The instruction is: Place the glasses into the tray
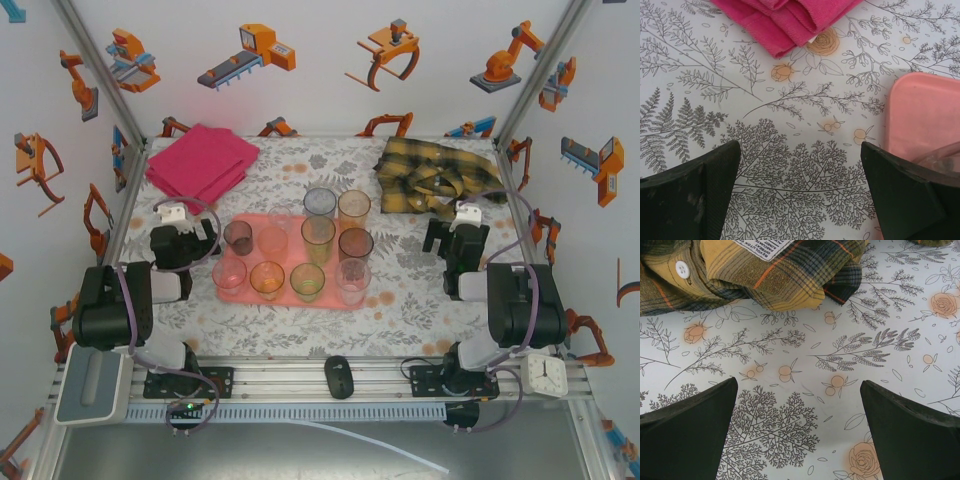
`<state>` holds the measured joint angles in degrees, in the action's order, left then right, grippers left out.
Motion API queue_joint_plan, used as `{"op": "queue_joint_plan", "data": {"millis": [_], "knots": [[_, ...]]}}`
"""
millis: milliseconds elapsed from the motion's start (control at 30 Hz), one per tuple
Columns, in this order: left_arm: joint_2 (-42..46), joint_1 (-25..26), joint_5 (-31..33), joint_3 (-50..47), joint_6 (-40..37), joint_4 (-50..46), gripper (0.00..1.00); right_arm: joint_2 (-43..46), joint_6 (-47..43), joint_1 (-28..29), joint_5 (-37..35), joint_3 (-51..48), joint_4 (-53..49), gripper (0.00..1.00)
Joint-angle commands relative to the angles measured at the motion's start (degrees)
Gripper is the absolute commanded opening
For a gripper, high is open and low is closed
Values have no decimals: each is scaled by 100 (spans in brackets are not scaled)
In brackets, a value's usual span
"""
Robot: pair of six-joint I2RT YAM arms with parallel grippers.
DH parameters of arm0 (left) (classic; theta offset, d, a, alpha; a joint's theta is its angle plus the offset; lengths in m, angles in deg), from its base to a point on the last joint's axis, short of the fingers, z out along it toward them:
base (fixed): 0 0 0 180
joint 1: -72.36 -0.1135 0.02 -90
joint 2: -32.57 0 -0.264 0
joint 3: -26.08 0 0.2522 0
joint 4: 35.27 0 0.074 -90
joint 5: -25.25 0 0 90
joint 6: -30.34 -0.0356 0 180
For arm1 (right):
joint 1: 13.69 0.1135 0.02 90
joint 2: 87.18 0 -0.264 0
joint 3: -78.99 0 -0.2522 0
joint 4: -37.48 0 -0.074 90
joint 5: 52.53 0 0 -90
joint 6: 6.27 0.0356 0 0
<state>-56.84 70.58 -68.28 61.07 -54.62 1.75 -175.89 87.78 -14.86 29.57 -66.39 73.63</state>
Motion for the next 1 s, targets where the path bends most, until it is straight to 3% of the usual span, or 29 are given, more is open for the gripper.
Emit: {"op": "queue_joint_plan", "data": {"millis": [0,967], "knots": [[95,64,177,153,-176,-174,97,20,73,-21,46,69,108,99],[90,117,276,179,-200,-217,97,18,77,-18,50,74,111,99]]}}
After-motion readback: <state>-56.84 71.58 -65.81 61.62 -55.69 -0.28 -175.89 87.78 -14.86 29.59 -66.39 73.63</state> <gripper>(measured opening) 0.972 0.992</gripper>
